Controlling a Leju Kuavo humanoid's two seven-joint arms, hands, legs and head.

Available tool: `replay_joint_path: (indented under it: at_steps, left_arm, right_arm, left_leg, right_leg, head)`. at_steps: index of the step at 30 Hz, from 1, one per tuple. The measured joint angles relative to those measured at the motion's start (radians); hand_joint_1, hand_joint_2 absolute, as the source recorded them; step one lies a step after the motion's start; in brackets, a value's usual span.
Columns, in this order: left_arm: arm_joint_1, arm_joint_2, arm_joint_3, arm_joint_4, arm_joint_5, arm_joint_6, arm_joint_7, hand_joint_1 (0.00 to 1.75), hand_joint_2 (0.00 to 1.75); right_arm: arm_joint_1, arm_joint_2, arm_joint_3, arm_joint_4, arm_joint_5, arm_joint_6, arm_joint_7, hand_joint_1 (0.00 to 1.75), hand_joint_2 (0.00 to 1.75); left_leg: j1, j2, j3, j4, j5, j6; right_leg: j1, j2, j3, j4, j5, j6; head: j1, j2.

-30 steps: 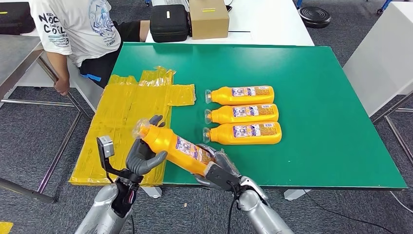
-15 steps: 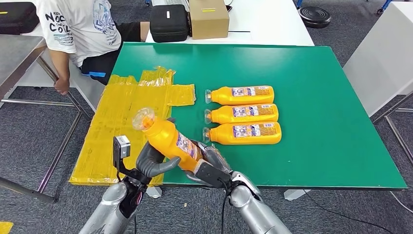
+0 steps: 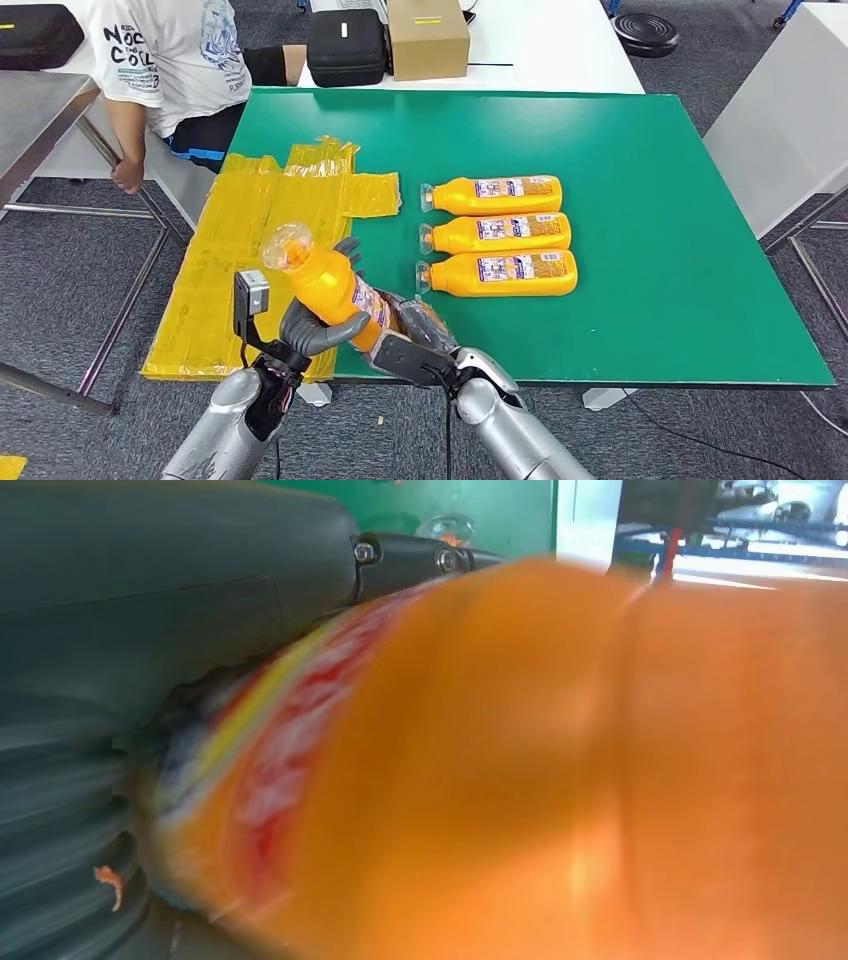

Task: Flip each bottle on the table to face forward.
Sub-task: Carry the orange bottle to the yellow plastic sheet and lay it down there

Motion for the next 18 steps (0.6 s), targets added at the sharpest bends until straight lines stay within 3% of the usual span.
replay_joint_path:
  at_steps: [15,18]
  left_arm:
    - [0.004,0.0,0.003,0.0,0.076,0.027,0.024,0.03,1.75]
    - [0.005,0.0,0.002,0.0,0.079,0.027,0.024,1.3,1.75]
  right_arm:
    - [-0.036,0.001,0.036,0.068,0.013,0.0,0.015,1.75,1.75]
    - [-0.037,0.001,0.037,0.073,0.013,0.0,0.015,1.75,1.75]
  left_leg:
    - [0.0,0.0,0.0,0.0,0.0,0.0]
    - [0.0,0.0,0.0,0.0,0.0,0.0]
  right_leg:
    - [0.0,0.0,0.0,0.0,0.0,0.0]
    - [0.0,0.0,0.0,0.0,0.0,0.0]
  head:
    - [0.0,0.0]
    - [0.0,0.0]
